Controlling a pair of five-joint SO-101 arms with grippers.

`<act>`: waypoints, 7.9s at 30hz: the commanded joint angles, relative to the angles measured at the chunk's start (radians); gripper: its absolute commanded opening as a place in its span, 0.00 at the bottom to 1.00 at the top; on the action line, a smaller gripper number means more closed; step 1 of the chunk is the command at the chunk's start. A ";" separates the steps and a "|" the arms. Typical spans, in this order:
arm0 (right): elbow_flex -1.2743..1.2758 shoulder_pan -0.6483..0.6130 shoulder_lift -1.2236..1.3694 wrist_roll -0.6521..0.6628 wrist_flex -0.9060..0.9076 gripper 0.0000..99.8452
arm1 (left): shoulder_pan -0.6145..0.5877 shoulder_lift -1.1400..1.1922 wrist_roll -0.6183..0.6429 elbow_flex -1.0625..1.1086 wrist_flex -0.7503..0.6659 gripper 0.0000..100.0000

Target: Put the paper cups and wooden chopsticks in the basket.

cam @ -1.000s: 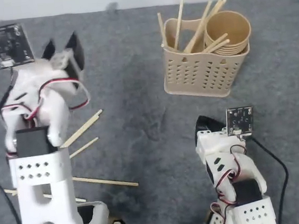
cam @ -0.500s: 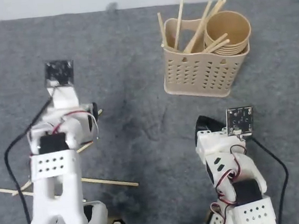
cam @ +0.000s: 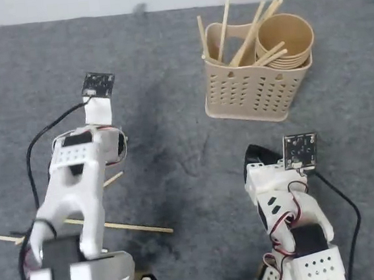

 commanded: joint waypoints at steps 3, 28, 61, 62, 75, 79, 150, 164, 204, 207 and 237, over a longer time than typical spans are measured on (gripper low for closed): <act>0.021 0.001 0.005 0.017 0.005 0.01 | -0.002 0.161 -0.012 -0.173 -0.023 0.11; 0.021 -0.002 0.005 0.017 0.005 0.01 | -0.008 0.115 -0.443 -0.335 0.307 0.11; 0.021 0.001 0.005 0.017 0.007 0.01 | -0.002 0.457 -0.423 -0.558 0.402 0.10; 0.021 0.001 0.005 0.017 0.007 0.01 | 0.003 0.480 -0.423 -0.584 0.423 0.10; 0.021 0.001 0.005 0.017 0.007 0.01 | 0.002 0.555 -0.423 -0.691 0.519 0.01; 0.021 0.001 0.005 0.017 0.007 0.01 | -0.028 0.509 -0.422 -0.743 0.523 0.01; 0.021 0.002 0.004 0.017 0.005 0.01 | 0.592 -0.207 0.359 -0.481 -0.864 0.01; 0.021 0.002 -0.001 0.017 0.004 0.01 | 0.614 -0.112 0.354 0.002 -1.267 0.01; 0.021 -0.002 -0.001 0.018 0.005 0.01 | 0.101 -0.752 0.121 -0.104 0.425 0.15; 0.021 0.001 0.001 0.018 0.005 0.01 | 0.097 -0.680 0.046 0.025 0.387 0.15; 0.021 -0.002 0.005 0.018 0.007 0.01 | -0.008 0.060 -0.209 -0.024 0.064 0.11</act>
